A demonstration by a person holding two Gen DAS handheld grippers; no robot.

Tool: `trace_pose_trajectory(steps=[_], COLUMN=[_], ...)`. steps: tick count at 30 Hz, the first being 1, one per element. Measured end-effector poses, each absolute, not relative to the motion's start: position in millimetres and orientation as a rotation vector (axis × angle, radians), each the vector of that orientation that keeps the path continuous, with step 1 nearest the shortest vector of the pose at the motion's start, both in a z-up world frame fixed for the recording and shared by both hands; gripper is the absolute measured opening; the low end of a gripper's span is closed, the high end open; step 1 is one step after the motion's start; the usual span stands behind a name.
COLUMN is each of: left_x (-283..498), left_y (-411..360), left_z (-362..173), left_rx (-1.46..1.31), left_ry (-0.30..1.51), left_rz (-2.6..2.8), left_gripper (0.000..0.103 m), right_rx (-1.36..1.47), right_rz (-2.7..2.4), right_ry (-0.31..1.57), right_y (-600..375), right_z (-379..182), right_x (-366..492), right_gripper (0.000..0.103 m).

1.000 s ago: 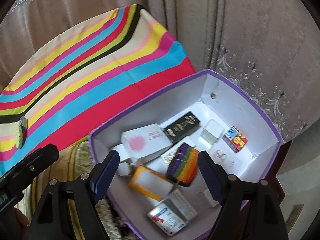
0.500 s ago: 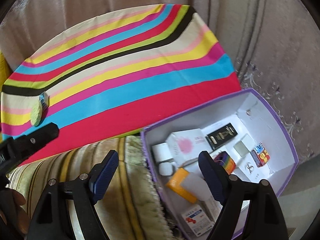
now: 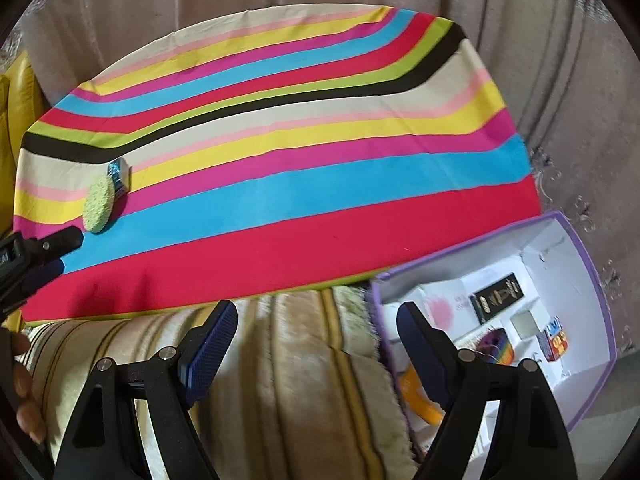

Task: Organize objects
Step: 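Move both tools back over the green sponge and teal pack, then grasp the green round sponge with the left tool while the right grasps the teal wrapped pack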

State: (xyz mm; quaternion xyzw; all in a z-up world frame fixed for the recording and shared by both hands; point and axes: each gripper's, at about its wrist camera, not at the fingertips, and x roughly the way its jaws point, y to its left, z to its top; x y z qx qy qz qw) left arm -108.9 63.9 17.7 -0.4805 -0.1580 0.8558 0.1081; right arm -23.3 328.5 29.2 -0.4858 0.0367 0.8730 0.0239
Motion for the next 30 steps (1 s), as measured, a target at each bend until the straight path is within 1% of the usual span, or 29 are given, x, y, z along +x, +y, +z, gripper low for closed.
trace_pose_trajectory(steps=[6, 15, 30], left_x=[-140.4, -170.8, -206.5], left_y=[48.8, 31.4, 31.9], left_z=[-2.1, -13.4, -27.3], left_rx=[-1.498, -1.496, -1.474], left_ry=[-0.438, -0.446, -0.377], left_rz=[2.474, 2.473, 2.46], left_gripper=[0.089, 0.09, 0.09], right_rx=[-1.528, -1.553, -1.537], right_rz=[2.727, 2.746, 2.809], right_ry=[0.091, 0.06, -0.014], right_y=[310.8, 285.2, 247.4], right_z=[25.5, 19.8, 17.3], right_x=[-41.2, -67.2, -108.8], right_gripper=[0.083, 0.083, 0.083])
